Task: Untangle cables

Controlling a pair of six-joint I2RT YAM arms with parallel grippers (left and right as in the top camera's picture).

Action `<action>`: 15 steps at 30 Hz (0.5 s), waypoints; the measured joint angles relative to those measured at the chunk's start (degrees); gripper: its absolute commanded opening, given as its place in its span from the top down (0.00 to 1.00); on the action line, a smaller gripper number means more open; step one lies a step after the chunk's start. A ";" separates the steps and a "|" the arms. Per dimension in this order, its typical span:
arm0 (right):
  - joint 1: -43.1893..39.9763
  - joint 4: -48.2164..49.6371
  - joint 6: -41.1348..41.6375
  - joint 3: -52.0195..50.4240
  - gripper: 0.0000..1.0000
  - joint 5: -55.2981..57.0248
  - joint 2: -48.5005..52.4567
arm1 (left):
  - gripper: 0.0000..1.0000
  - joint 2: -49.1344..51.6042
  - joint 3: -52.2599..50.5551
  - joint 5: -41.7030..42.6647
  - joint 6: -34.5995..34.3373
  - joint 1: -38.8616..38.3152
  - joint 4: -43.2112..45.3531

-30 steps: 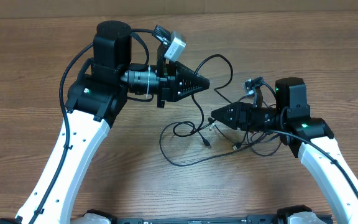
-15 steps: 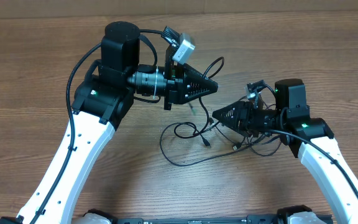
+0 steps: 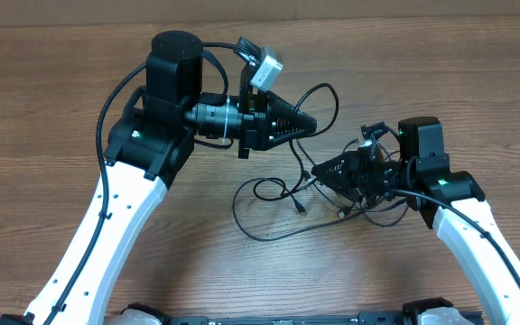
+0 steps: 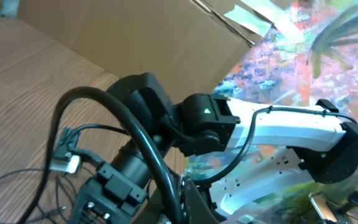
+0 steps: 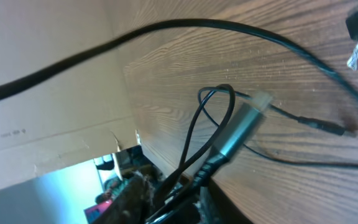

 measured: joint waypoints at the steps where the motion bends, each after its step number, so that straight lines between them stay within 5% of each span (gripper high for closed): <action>1: 0.00 -0.37 0.09 0.00 0.79 0.00 0.00 | 0.96 0.00 0.00 0.00 -0.09 -0.33 0.20; 7: 0.00 -1.60 0.59 0.00 0.96 0.02 0.00 | 0.96 0.00 0.00 0.00 -0.83 -2.29 1.73; 15: 0.04 -1.55 -0.02 0.00 0.96 -0.02 0.00 | 0.96 0.00 0.02 -7.52 -0.94 -2.58 -0.22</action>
